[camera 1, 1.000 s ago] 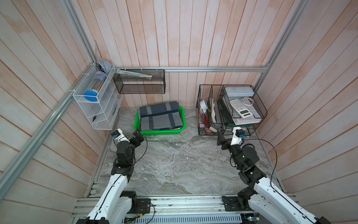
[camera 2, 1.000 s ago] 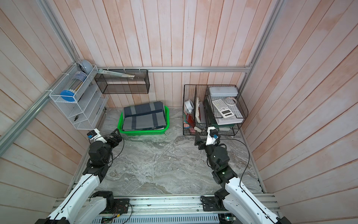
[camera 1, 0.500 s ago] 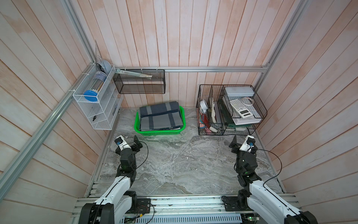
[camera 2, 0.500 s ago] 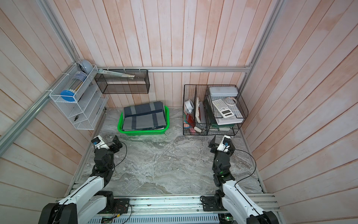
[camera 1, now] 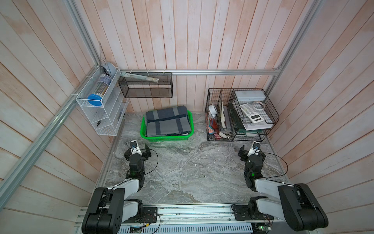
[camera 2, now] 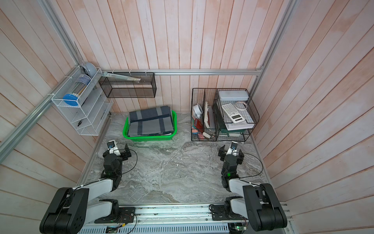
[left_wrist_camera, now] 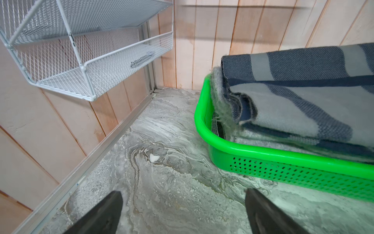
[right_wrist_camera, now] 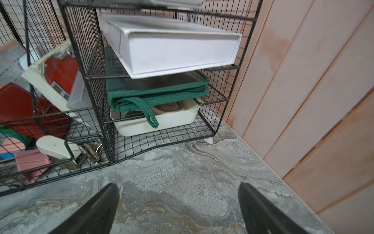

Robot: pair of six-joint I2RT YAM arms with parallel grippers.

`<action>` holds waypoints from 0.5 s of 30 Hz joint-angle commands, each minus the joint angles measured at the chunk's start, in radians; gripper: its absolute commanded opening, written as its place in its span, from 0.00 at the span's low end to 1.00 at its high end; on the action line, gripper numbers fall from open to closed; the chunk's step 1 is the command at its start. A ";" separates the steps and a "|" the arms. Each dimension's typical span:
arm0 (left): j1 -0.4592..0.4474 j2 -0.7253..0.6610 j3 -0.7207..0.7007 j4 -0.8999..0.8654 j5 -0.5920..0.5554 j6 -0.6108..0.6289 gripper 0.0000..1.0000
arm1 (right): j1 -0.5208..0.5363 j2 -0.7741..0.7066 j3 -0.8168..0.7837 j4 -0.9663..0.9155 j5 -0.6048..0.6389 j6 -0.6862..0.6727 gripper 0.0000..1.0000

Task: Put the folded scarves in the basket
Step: Reset both arms

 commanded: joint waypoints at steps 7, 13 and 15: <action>0.078 0.165 0.028 0.273 0.116 -0.049 1.00 | -0.052 0.136 0.022 0.300 -0.105 -0.048 0.98; 0.100 0.300 -0.036 0.526 0.163 -0.056 1.00 | -0.115 0.309 -0.031 0.566 -0.224 -0.005 0.98; 0.101 0.296 -0.009 0.460 0.134 -0.070 1.00 | -0.124 0.278 0.010 0.439 -0.240 0.004 0.98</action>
